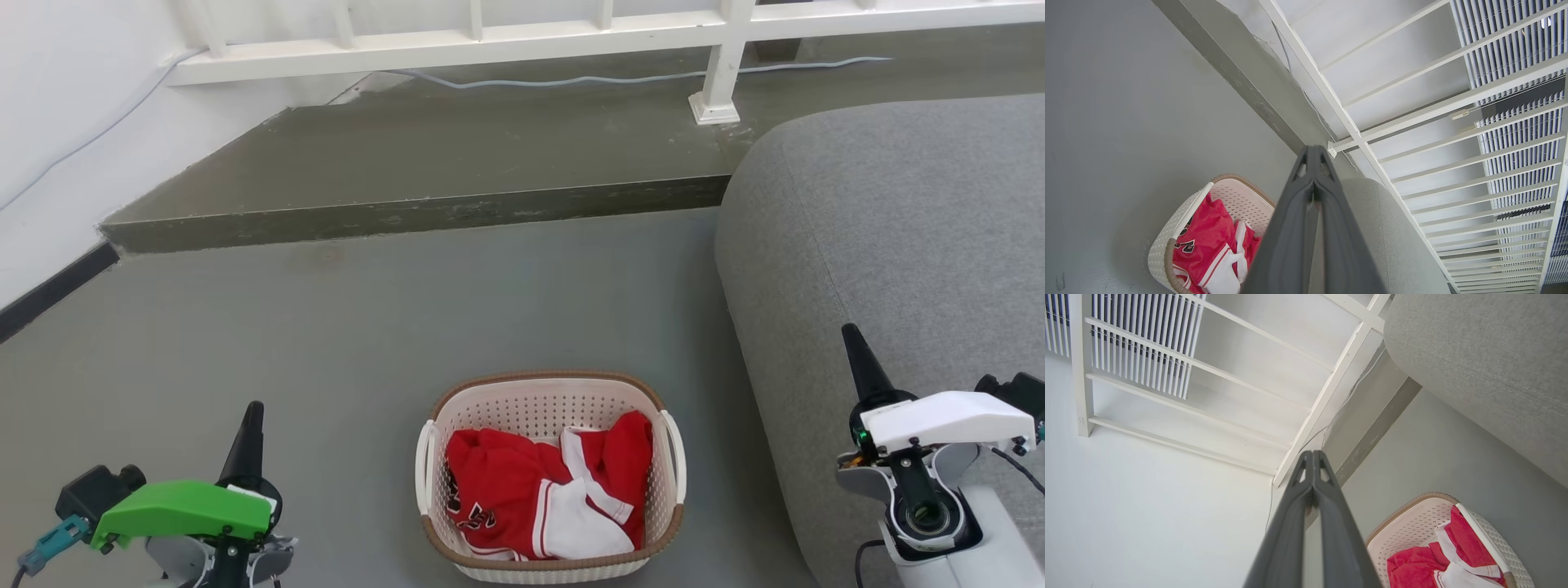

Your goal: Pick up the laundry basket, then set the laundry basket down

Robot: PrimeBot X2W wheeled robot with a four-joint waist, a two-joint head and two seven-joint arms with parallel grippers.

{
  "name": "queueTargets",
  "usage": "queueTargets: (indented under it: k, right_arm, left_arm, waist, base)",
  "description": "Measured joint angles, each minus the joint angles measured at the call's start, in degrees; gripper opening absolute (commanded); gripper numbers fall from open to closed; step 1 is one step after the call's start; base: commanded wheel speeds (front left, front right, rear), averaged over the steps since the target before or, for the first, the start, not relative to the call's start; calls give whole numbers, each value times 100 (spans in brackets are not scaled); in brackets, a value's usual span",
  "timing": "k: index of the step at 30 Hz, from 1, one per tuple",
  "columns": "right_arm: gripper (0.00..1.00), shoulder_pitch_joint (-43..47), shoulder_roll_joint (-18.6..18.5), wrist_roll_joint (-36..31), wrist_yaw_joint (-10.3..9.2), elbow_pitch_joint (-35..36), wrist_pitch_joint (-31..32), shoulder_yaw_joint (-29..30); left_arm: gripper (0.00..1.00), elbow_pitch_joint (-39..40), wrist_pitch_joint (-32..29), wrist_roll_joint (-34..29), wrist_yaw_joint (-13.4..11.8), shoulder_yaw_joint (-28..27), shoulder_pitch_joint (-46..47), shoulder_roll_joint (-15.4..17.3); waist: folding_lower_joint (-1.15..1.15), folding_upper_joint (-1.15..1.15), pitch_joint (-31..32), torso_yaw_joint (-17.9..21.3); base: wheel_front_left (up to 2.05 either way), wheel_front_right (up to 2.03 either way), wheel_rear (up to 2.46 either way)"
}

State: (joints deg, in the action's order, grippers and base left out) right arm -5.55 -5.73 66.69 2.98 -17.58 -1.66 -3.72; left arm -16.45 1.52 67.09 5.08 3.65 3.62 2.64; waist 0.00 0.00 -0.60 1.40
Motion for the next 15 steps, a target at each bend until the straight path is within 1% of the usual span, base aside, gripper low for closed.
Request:
queueTargets:
  k: [15]
  right_arm:
    - [0, 11, 99, 847, 125, 35, 244, 376]
  left_arm:
    - [0, 11, -255, 822, 55, -263, 1, -9]
  waist:
    - [0, 0, 16, -49]
  base:
    - [0, 0, 0]
